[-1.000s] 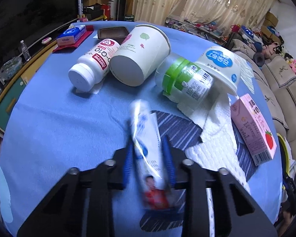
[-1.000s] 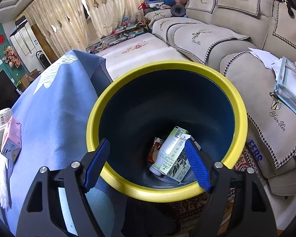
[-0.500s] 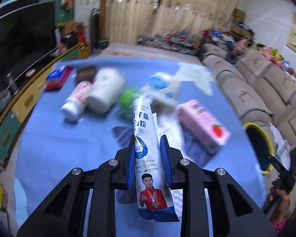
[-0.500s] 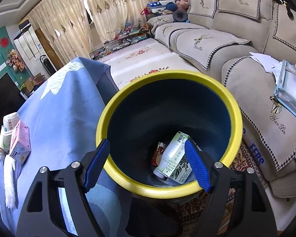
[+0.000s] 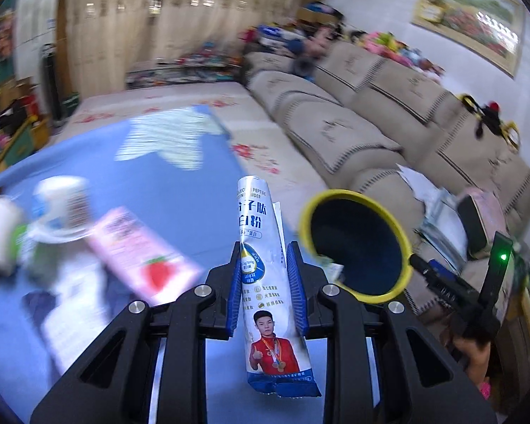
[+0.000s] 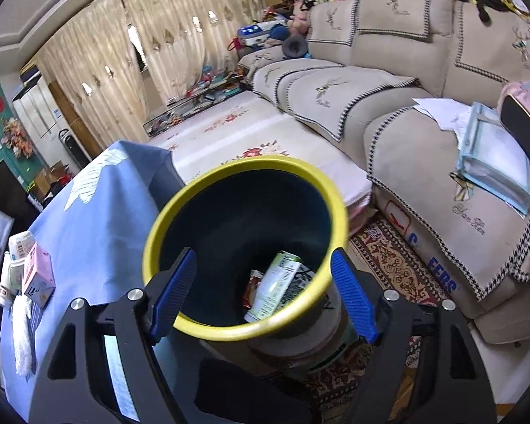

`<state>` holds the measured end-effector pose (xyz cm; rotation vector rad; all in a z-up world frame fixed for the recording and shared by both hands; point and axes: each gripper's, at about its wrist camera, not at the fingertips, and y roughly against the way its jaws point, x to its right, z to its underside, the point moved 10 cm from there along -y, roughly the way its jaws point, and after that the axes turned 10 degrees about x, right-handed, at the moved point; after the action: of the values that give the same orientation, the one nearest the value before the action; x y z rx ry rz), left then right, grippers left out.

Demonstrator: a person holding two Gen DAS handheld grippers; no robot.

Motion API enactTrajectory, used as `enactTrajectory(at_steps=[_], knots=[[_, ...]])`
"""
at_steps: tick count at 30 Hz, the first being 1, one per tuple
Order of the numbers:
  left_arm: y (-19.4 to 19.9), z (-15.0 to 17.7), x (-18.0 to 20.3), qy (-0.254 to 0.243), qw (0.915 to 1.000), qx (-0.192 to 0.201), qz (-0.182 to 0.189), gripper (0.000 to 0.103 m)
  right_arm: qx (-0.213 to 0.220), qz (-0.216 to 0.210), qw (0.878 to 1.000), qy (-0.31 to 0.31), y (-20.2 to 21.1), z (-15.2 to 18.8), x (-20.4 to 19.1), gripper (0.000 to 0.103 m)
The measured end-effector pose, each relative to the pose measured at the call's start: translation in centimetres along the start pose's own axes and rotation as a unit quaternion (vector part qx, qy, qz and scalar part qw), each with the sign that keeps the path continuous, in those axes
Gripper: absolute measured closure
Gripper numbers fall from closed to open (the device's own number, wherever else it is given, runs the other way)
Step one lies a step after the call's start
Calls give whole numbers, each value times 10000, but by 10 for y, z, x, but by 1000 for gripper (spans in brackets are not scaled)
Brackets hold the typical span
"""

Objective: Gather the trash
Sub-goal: 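Carry the tube over the yellow bin and open the left gripper, then grasp the white foam net with the right gripper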

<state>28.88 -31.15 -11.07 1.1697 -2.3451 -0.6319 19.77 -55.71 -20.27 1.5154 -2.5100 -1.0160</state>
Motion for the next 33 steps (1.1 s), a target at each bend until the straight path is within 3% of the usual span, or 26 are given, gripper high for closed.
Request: enactTrajectory(at_steps=[8, 18, 20, 23, 25, 31, 33], knots=[[-81, -1, 90, -350, 9976, -431, 421, 78, -51, 131, 9996, -262, 2, 5, 36, 29], [-167, -2, 146, -500, 9954, -666, 472, 78, 10, 286, 9984, -495, 9, 4, 69, 29], [-172, -1, 150, -482, 9956, -674, 445, 74, 13, 297, 9982, -518, 10, 4, 72, 29], [-162, -4, 151, -380, 9967, -540, 478, 57, 32, 311, 9981, -524, 13, 4, 75, 28], [-144, -5, 142, -368, 9975, -387, 463, 53, 26, 304, 9982, -517, 14, 4, 75, 28], [-66, -10, 103, -241, 9991, 91, 351, 34, -12, 151, 9992, -369, 16, 5, 57, 28], [-34, -12, 83, -156, 9991, 305, 230, 21, -29, 83, 9995, -300, 16, 7, 47, 27]])
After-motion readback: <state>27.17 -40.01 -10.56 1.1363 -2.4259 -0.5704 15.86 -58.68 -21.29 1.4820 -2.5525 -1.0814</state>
